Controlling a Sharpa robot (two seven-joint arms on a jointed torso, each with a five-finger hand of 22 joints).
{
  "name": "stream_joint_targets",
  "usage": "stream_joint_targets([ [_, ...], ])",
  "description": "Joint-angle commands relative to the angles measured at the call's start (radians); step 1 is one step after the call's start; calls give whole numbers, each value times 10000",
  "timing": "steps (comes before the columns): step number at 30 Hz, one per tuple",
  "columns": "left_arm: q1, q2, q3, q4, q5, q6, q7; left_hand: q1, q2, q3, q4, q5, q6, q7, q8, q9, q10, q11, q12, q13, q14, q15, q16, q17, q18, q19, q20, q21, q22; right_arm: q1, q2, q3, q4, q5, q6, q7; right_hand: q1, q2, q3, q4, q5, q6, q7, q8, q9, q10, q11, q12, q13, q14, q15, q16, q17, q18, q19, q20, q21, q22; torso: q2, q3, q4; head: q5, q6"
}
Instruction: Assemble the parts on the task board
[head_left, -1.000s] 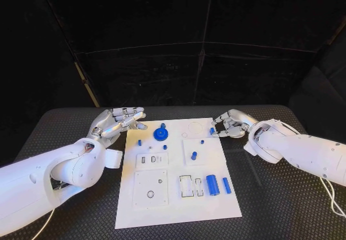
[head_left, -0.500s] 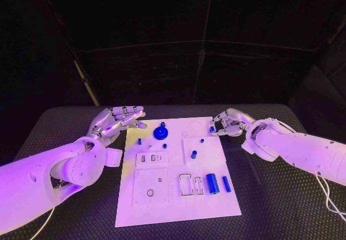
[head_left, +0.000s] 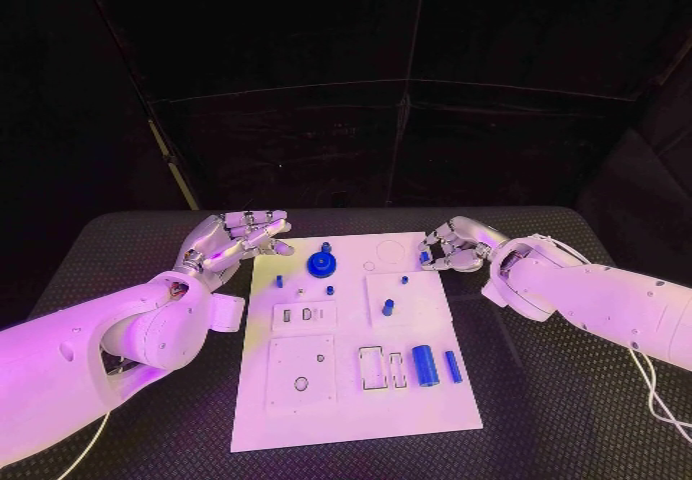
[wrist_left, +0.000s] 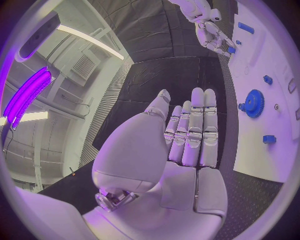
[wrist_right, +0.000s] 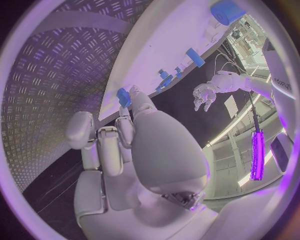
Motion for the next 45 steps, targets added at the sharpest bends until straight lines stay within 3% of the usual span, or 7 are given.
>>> stream_joint_targets([
  [1,9,4,9,9,-36,125,31,-14,84,-6,-44,-48,36,54,-59,-9,10,45,-34,-4,-60,-17,-36,9,110,-86,11,48,15,14,14,6,-13,-172,134,-51,16,109,79,-12,-75,129,-6,74,1,104,-4,80,19,761,-92,70,1326,-1,79,-3,62,32,-3,0,4,-9,-17],
  [21,9,-1,9,-6,-36,124,15,-4,101,8,-51,-45,43,51,-63,-8,20,42,-40,-2,-65,-19,-43,19,112,-93,11,50,15,13,93,7,-125,-329,64,-245,-20,323,353,-34,-224,597,-168,220,-7,191,-140,149,97,780,-203,105,1408,-33,189,-98,158,212,0,5,2,-31,-89],
  [24,9,-2,9,-7,-36,123,14,-4,101,8,-51,-45,43,51,-63,-8,20,42,-40,-2,-65,-19,-43,19,112,-93,11,50,15,13,103,7,-118,-333,-51,-256,-37,430,452,-19,-244,732,-221,274,1,242,-183,194,147,788,-236,120,1441,-48,242,-125,199,294,-2,5,1,-32,-103],
  [30,9,-7,9,-10,-36,124,10,-4,101,8,-51,-45,43,51,-63,-8,20,42,-40,-2,-65,-19,-43,19,112,-93,11,50,15,11,75,7,-6,-325,-499,-229,92,760,910,-117,-721,1034,-367,411,20,338,-312,259,234,803,-349,146,1502,-75,334,-229,275,441,-14,7,5,-26,-117],
  [37,9,-14,9,-9,-36,126,6,6,118,22,-60,-45,51,48,-70,-7,30,40,-51,-1,-70,-21,-52,34,114,-101,11,54,17,11,-41,10,435,-232,-870,-264,129,823,1155,-215,-707,1096,-404,445,23,399,-349,309,304,811,-388,161,1534,-100,409,-274,337,563,-24,7,-3,-19,-109],
  [45,9,-37,9,5,-36,127,-4,11,120,26,-64,-45,52,47,-71,-7,32,40,-53,-1,-71,-21,-54,38,114,-103,11,55,17,23,-350,35,1751,-523,-1027,-1066,126,804,1219,-250,-711,1079,-398,435,16,394,-348,296,296,814,-391,167,1548,-103,415,-283,344,575,-55,-18,9,-2,-87],
])
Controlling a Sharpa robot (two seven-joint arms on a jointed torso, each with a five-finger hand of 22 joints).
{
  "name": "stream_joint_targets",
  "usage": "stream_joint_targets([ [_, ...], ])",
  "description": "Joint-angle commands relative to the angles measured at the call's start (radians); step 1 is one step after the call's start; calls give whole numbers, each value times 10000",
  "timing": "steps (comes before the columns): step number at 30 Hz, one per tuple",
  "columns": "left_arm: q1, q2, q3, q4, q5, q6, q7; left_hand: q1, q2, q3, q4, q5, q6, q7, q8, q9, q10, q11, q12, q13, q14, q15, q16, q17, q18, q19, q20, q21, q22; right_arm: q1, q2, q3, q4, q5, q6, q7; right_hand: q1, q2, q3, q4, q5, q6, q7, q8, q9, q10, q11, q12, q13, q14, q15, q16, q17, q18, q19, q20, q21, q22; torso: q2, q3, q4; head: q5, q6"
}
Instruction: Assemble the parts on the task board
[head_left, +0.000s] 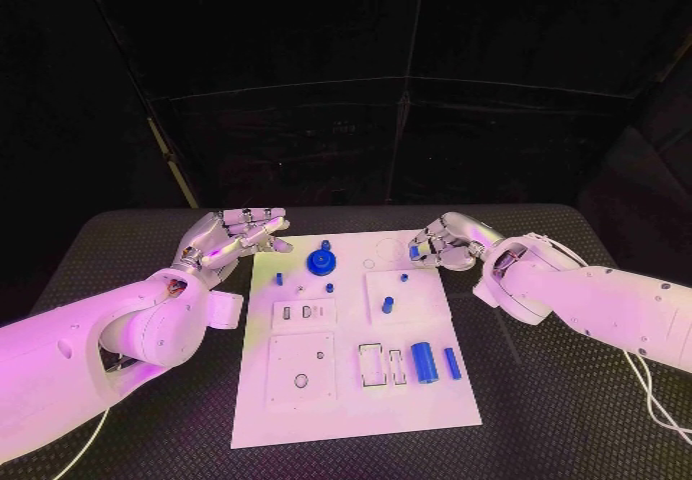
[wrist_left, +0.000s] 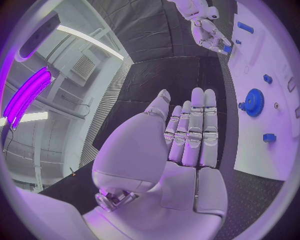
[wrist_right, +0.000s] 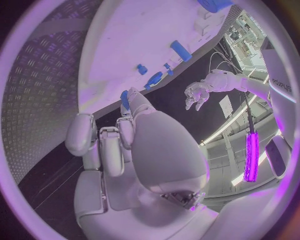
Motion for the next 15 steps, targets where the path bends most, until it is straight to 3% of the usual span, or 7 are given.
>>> stream_joint_targets([
  [1,11,-12,9,29,-35,112,25,11,120,-2,-36,-45,52,47,-36,-7,32,40,-53,-2,-71,-21,-55,11,114,-77,-15,55,9,27,-12,15,548,-330,-329,-737,188,255,66,-18,37,162,-118,101,45,357,-376,-30,-27,814,-67,52,1550,-104,62,3,46,20,-29,-25,8,15,-8],
  [4,12,-16,9,36,-35,112,23,11,120,-2,-36,-45,52,47,-36,-7,32,40,-53,-2,-71,-21,-55,11,114,-77,-15,55,9,31,139,20,1048,-666,-268,-1211,134,217,92,-17,21,151,-108,93,39,338,-367,-60,-56,809,-63,41,1528,-106,63,1,48,24,-52,-39,20,67,-52],
  [7,12,-11,9,32,-35,117,20,11,120,-2,-36,-45,52,47,-36,-7,32,40,-53,-2,-71,-21,-55,11,114,-77,-15,55,9,32,531,20,1425,-1191,-217,-1773,122,212,96,-15,18,151,-107,93,39,336,-366,-64,-58,808,-62,39,1524,-104,58,1,45,17,-52,-28,20,153,-86],
  [15,15,44,9,-8,-35,130,8,16,123,3,-41,-45,55,46,-40,-7,37,39,-58,-1,-74,-22,-60,18,115,-81,-15,57,10,29,1685,16,1648,-2277,71,-3012,112,176,198,-73,22,172,-115,103,39,320,-373,-96,-83,800,-65,22,1490,-109,70,-3,55,42,-36,-40,13,225,-170],
])
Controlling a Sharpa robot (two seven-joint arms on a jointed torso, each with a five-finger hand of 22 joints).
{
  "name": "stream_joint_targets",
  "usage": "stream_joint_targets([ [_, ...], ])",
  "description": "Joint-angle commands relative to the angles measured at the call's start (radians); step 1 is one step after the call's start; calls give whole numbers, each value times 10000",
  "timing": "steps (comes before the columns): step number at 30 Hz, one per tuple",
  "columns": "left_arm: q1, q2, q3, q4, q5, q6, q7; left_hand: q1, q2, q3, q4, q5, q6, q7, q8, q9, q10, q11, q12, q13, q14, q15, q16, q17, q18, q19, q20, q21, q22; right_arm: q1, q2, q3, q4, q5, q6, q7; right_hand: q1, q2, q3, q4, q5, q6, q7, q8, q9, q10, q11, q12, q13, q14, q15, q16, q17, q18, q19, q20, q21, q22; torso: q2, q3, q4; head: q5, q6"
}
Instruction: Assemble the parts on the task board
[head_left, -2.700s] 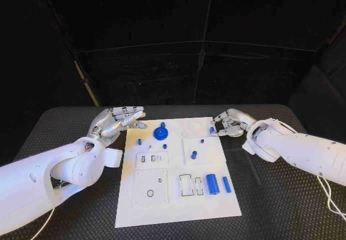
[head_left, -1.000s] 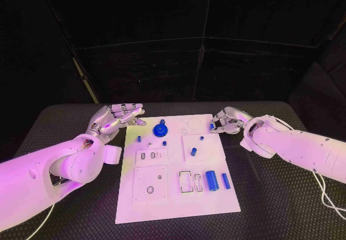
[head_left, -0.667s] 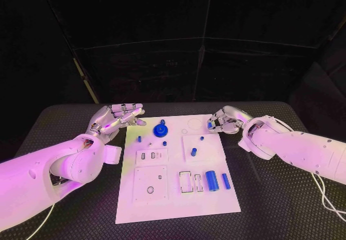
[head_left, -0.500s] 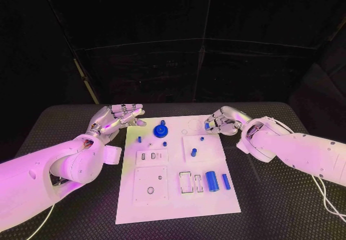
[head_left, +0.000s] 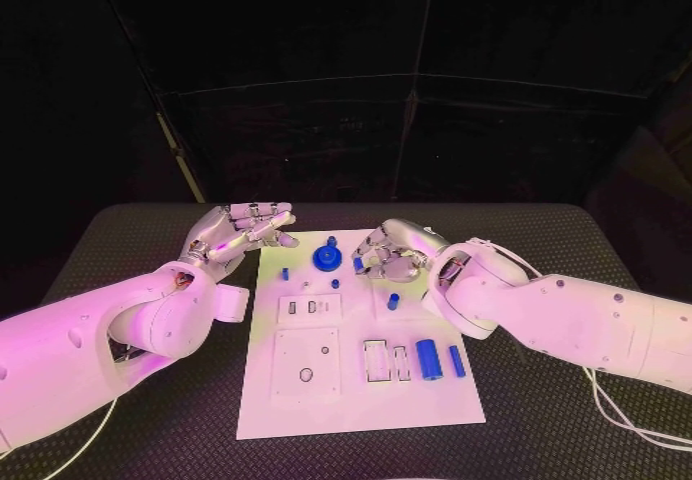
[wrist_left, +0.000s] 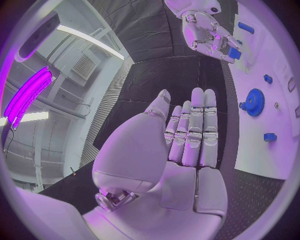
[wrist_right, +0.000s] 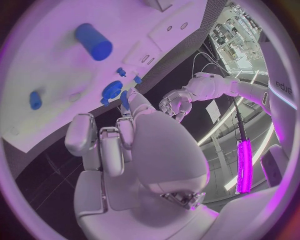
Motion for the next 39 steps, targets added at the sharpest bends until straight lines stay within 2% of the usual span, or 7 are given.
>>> stream_joint_targets([
  [1,14,36,9,0,-35,124,16,-20,87,3,-41,-45,55,46,-40,-7,37,39,-58,-1,-74,-22,-60,9,115,-81,-15,57,11,13,348,4,10,-1038,211,-1187,109,173,60,-8,61,174,-113,95,40,320,-372,-42,-38,799,-67,21,1488,-109,70,-4,43,7,5,-11,-5,52,-54],
  [13,16,102,10,-37,-35,152,-7,-20,87,3,-41,-45,55,46,-40,-7,37,39,-58,-1,-74,-22,-60,9,115,-81,-15,57,11,-19,1249,-29,-203,-1621,677,-1866,-56,65,118,0,7,153,-102,82,28,309,-362,-71,-55,791,-63,2,1453,-107,57,-3,33,-7,11,-1,-21,170,-154],
  [16,16,120,10,-53,-35,161,-13,-20,87,3,-41,-45,55,46,-40,-7,37,39,-58,-1,-74,-22,-60,9,115,-81,-15,57,11,-41,1379,-146,-233,-1649,803,-1906,-79,47,123,0,7,148,-100,80,26,311,-361,-70,-53,792,-61,3,1457,-107,58,-2,34,-5,7,5,-19,198,-197],
  [20,17,144,10,-75,-35,172,-21,-20,87,3,-41,-45,55,46,-40,-7,37,39,-58,-1,-74,-22,-60,9,115,-81,-15,57,11,-72,1556,-237,-281,-1693,970,-1932,-116,20,132,4,6,145,-98,77,24,312,-358,-71,-52,793,-60,5,1461,-106,54,-1,30,-12,9,9,-16,222,-227],
  [28,17,173,10,-96,-35,185,-37,-20,87,3,-41,-45,55,46,-40,-7,37,39,-58,-1,-74,-22,-60,9,115,-81,-15,57,11,-141,1797,-326,-396,-1872,1190,-1968,-204,-26,149,21,0,153,-99,81,23,310,-357,-77,-54,791,-57,-1,1452,-105,49,2,25,-18,12,7,-18,251,-267],
  [33,17,184,10,-108,-35,191,-42,-20,87,3,-41,-45,55,46,-40,-7,37,39,-58,-1,-74,-22,-60,9,115,-81,-15,57,11,-157,1858,-458,-395,-1923,1298,-1954,-239,-48,156,27,-4,154,-100,81,22,316,-357,-70,-44,789,-57,-6,1443,-104,46,3,23,-21,17,14,-31,270,-308],
  [39,16,199,10,-120,-35,200,-49,-20,87,3,-41,-45,55,46,-40,-7,37,39,-58,-1,-74,-22,-60,9,115,-81,-15,57,11,-165,1902,-509,-398,-2019,1511,-1962,-333,-113,160,47,-19,149,-98,77,18,310,-356,-81,-51,790,-55,-6,1445,-103,43,5,19,-25,9,12,-22,267,-342],
])
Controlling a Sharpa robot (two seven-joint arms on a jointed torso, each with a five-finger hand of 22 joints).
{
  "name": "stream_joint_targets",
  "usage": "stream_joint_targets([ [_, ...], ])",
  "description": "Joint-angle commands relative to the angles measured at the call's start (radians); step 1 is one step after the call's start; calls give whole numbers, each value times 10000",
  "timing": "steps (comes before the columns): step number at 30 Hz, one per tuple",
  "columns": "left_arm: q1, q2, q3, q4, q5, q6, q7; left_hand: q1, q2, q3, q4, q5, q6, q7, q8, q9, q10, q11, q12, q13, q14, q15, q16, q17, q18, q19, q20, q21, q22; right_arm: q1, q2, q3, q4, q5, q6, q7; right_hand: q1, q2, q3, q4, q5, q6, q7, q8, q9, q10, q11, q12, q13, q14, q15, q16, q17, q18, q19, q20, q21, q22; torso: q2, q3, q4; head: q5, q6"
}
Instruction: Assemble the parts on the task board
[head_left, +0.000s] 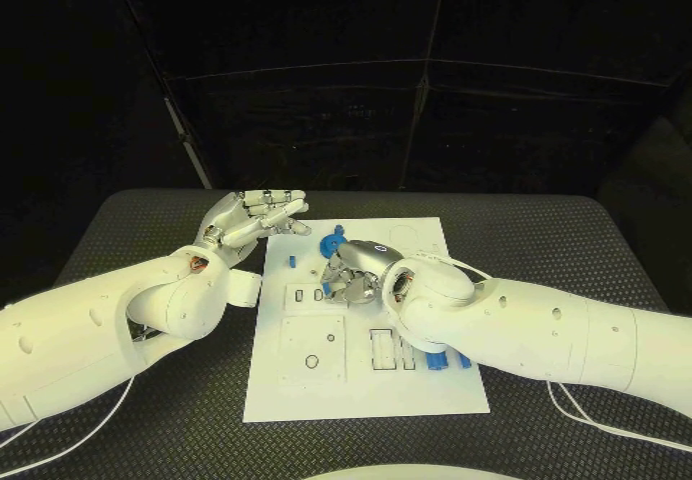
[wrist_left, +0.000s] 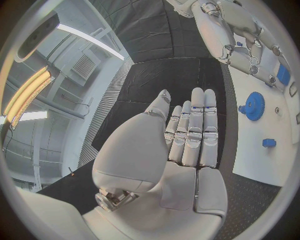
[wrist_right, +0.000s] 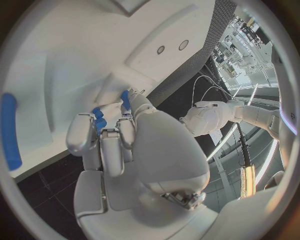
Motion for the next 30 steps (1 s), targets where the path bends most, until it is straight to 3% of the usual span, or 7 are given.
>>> stream_joint_targets([
  [1,13,17,9,2,-34,138,22,-20,87,3,-42,-45,55,46,-42,-7,37,39,-58,-1,-74,-22,-60,14,115,-81,-15,57,14,8,18,-22,7,-223,398,-46,-178,-77,51,21,-2,149,-90,66,15,270,-318,-15,19,788,-55,-9,1432,-102,39,7,15,-21,-4,2,3,-4,-32],
  [20,12,5,9,-11,-34,155,1,-18,103,15,-47,-47,72,40,-48,-5,59,35,-69,1,-79,-23,-72,33,116,-92,-14,63,16,-23,37,-35,-39,-420,833,-199,-451,-311,48,94,-35,34,-49,-2,-18,201,-286,-99,-53,773,-34,-46,1364,-89,-7,23,-28,-90,-15,-4,7,8,-89],
  [30,12,-5,9,-12,-34,156,-4,-18,103,15,-47,-47,72,40,-48,-5,59,35,-69,1,-79,-23,-72,33,116,-92,-14,63,16,-36,20,-35,-33,-644,781,-338,-585,-481,107,119,-4,-198,38,-129,-56,57,-218,-262,-205,764,18,-68,1333,-81,-48,61,-70,-150,-12,-5,8,26,-91],
])
